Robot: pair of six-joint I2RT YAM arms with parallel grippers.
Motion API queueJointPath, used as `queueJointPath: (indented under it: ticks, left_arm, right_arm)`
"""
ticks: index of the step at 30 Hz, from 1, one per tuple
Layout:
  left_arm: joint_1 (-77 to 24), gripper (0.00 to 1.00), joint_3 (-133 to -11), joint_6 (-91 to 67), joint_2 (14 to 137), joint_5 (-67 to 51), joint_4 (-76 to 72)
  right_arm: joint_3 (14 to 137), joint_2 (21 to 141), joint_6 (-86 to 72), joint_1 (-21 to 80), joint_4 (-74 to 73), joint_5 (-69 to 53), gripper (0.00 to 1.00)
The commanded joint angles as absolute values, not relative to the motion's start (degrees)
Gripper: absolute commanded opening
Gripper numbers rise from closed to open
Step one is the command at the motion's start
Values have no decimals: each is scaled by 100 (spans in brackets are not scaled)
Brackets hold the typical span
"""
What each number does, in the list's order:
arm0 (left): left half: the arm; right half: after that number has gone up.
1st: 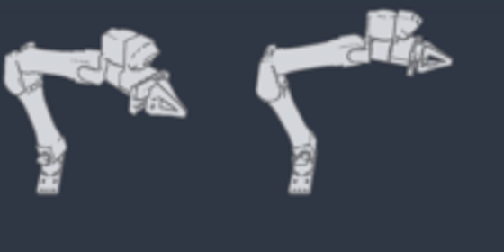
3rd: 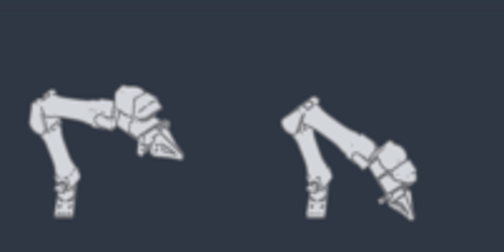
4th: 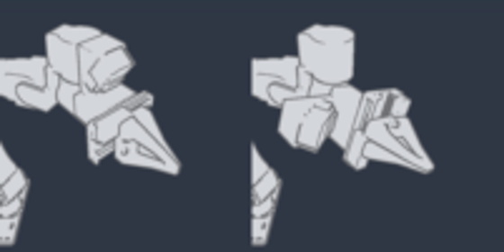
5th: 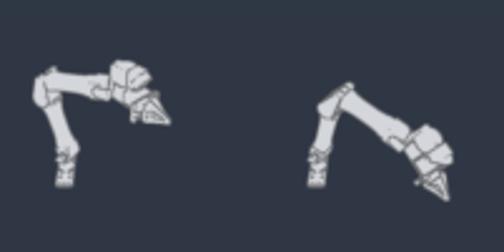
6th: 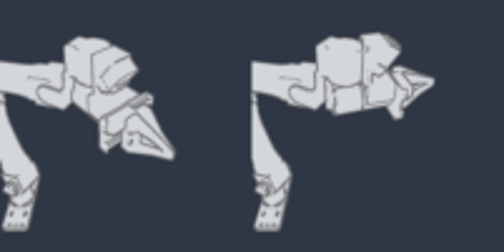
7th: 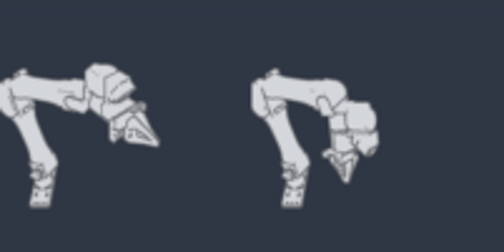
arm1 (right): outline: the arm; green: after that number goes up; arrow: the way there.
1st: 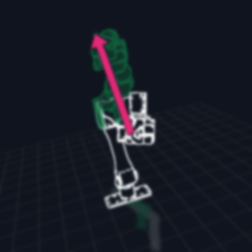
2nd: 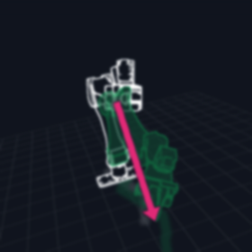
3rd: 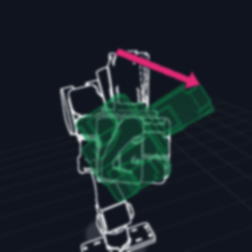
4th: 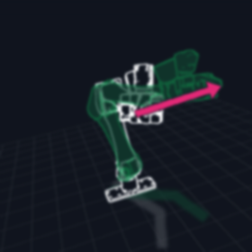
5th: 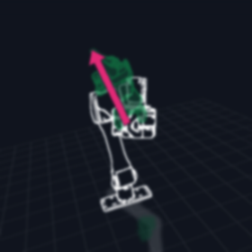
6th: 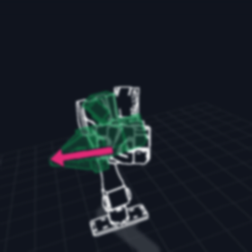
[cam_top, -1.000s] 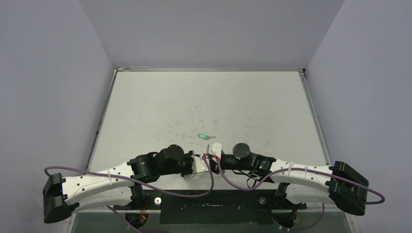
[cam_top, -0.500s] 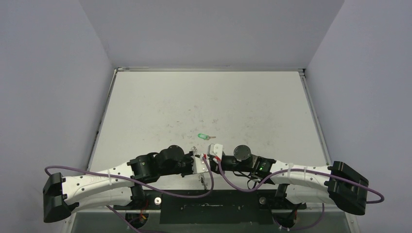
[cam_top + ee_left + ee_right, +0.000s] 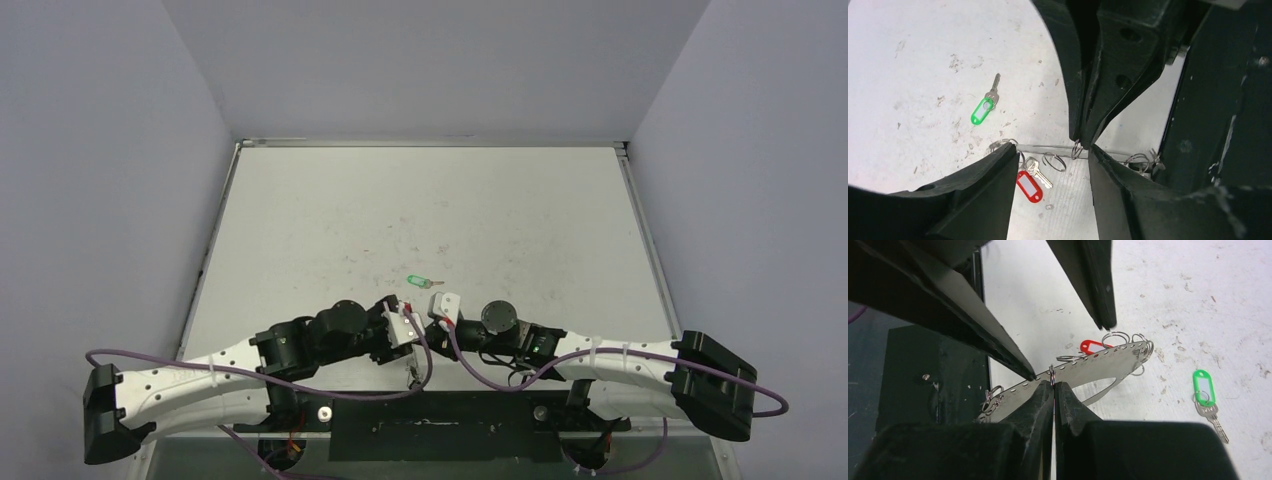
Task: Put the keys on the keyring
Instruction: Adjust the keyring.
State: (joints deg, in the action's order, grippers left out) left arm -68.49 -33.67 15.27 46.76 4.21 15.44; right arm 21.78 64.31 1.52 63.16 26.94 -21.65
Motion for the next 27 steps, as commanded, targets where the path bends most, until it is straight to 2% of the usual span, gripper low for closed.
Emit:
queueJointPath:
  ticks: [1,6,10,14,19,24,27]
  left_arm:
    - [-6891,53,-3307,368,4153,1078,1170]
    - [-6891,57,-3103,-1335,3636,1749,1512]
    - [-6891,58,-2813,-2028,3363,1634,1474]
    - [-6891,64,-2439,-2052,3283,1398,1016]
    - [-6891,65,-2121,-1604,3468,1422,411]
    - [-6891,63,-2110,-1147,3823,1369,80]
    - [-6891,56,-2171,-1018,4034,1246,-106]
  right_arm:
    - [2317,6385,-280,6307,3031,-1490,0]
    - [2325,6432,-586,6362,3192,-1003,0]
    - [2306,6449,-702,6442,3303,-704,0]
    - [2347,6485,-798,6523,3308,-414,0]
    - [2423,6568,-811,6611,3304,-490,0]
    - [2508,6665,-767,6698,3243,-508,0]
    - [2543,6704,-736,6743,3239,-514,0]
